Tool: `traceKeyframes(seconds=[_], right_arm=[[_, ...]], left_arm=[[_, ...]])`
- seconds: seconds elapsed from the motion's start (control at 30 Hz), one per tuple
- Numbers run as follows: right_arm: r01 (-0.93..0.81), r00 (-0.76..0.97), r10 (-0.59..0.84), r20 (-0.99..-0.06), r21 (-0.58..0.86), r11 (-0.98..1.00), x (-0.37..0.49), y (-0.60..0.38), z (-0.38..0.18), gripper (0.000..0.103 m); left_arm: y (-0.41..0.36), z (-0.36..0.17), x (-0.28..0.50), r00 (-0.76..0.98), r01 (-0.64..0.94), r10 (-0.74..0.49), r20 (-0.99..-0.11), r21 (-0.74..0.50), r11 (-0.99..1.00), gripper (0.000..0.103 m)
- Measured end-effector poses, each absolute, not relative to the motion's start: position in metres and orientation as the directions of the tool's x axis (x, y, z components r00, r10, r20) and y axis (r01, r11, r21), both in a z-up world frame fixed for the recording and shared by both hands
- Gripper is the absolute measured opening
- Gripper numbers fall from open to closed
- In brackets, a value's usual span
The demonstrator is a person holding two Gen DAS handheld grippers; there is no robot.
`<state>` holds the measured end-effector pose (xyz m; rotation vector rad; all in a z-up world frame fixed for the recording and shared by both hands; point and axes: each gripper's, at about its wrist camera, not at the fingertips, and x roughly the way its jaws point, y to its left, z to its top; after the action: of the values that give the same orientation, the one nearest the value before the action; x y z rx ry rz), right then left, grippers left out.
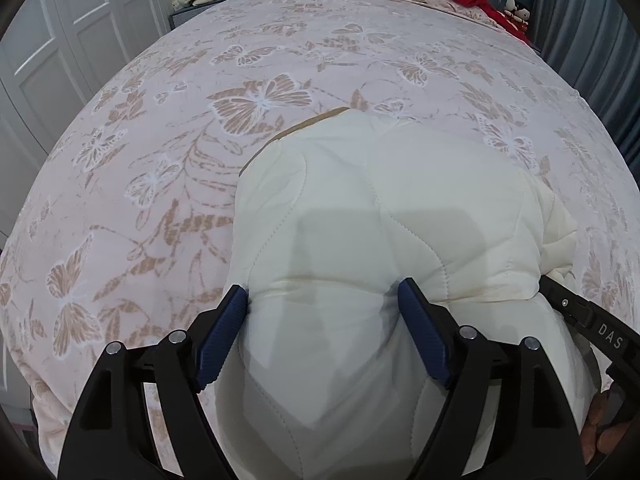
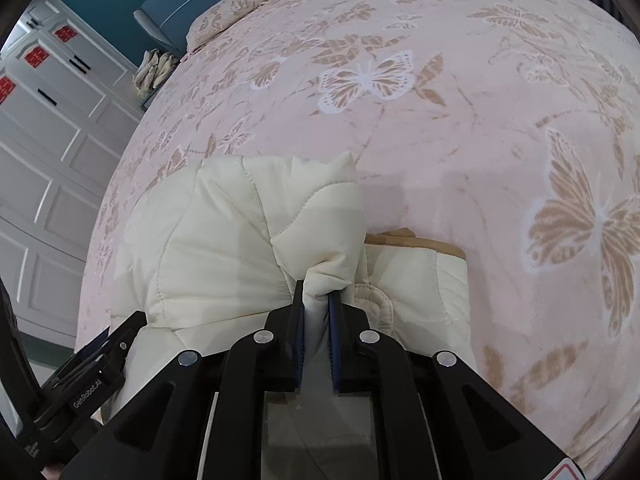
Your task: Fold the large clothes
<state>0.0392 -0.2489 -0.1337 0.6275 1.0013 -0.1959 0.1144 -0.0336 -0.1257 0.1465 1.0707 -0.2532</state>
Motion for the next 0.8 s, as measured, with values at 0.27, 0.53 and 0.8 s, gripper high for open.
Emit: traceKeyframes(seconds=[0.27, 0.53, 0.8], right_arm=[[0.415, 0.561, 0.105, -0.821, 0.389, 0.823, 0.037, -0.245, -0.137, 0.006], [0.402, 0.593, 0.089, -0.800, 0.390, 0.828, 0.029, -0.240, -0.137, 0.006], [0.496, 0.614, 0.021, -0.789, 0.406, 0.767, -0.018, -0.252, -0.080, 0.067]], left_arm=[[-0.036, -0.134, 0.111, 0.485, 0.274, -0.127, -0.865, 0.013, 0.962, 0.078], [-0.029, -0.138, 0.109, 0.524, 0.254, -0.147, -0.839, -0.011, 0.967, 0.083], [0.027, -0.107, 0.105, 0.425, 0.202, -0.327, -0.844, -0.263, 0.943, 0.089]])
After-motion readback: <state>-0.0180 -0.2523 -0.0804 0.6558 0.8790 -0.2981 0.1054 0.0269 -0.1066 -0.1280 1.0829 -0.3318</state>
